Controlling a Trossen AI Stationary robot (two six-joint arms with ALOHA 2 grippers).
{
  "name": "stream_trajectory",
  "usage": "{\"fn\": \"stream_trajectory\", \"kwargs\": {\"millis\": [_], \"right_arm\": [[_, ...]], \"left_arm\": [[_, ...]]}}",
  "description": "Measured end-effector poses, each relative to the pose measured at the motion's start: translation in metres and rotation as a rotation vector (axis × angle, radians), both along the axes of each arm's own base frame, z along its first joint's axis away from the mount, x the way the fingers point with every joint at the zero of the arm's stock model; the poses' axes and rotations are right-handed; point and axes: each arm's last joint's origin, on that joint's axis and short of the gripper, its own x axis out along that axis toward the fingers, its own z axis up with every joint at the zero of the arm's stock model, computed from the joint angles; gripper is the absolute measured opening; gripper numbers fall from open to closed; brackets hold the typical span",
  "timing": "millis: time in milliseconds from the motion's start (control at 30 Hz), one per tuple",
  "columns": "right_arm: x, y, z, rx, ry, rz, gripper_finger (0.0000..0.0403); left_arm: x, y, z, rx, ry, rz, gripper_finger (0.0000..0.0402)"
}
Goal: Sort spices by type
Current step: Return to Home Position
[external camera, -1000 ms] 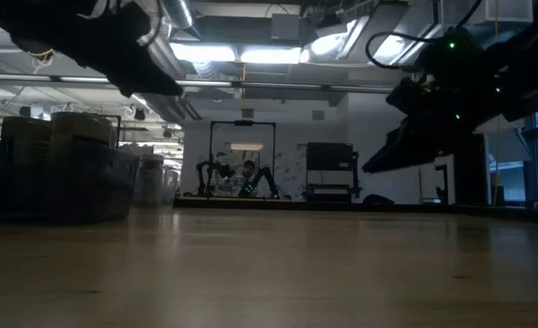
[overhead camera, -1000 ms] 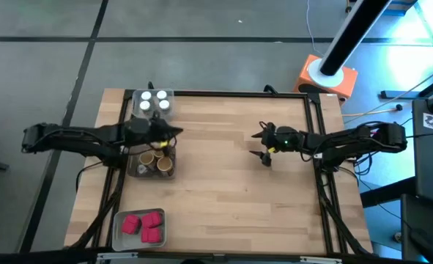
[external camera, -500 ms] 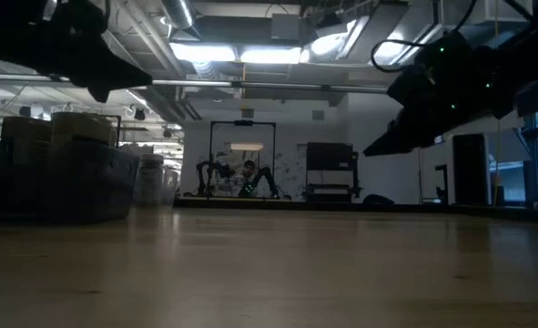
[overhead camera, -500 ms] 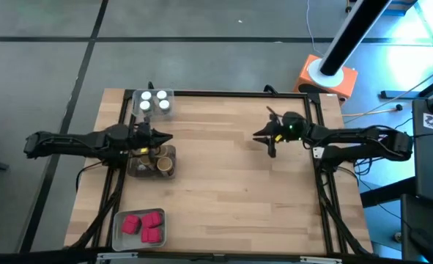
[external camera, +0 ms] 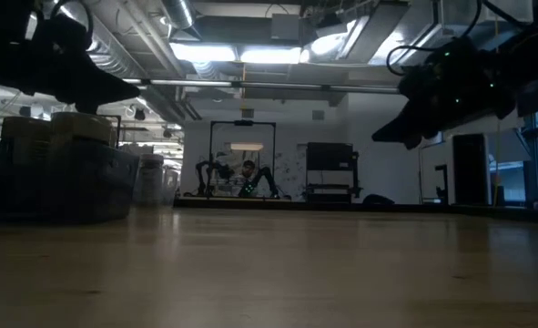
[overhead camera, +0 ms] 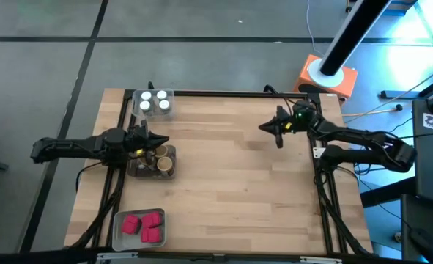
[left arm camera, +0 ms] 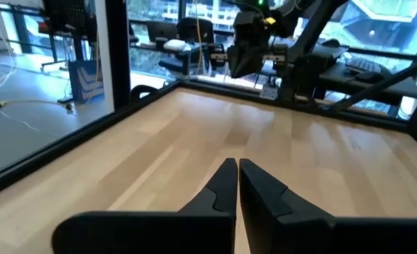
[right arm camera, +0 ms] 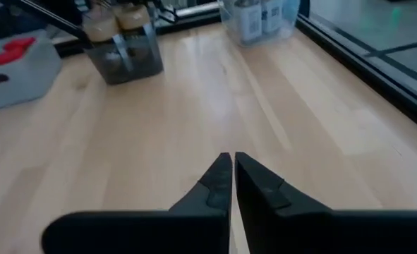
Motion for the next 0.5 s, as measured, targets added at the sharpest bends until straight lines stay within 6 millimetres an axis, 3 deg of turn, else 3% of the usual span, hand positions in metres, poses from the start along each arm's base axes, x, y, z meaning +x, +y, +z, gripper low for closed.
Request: {"fn": "stream_trajectory", "kwargs": {"millis": [500], "right_arm": [[-0.015, -0.006, 0.011, 0.006, -0.059, -0.006, 0.0009]], "left_arm": [[-0.010, -0.001, -0.008, 0.028, -0.043, -0.002, 0.0003]]}}
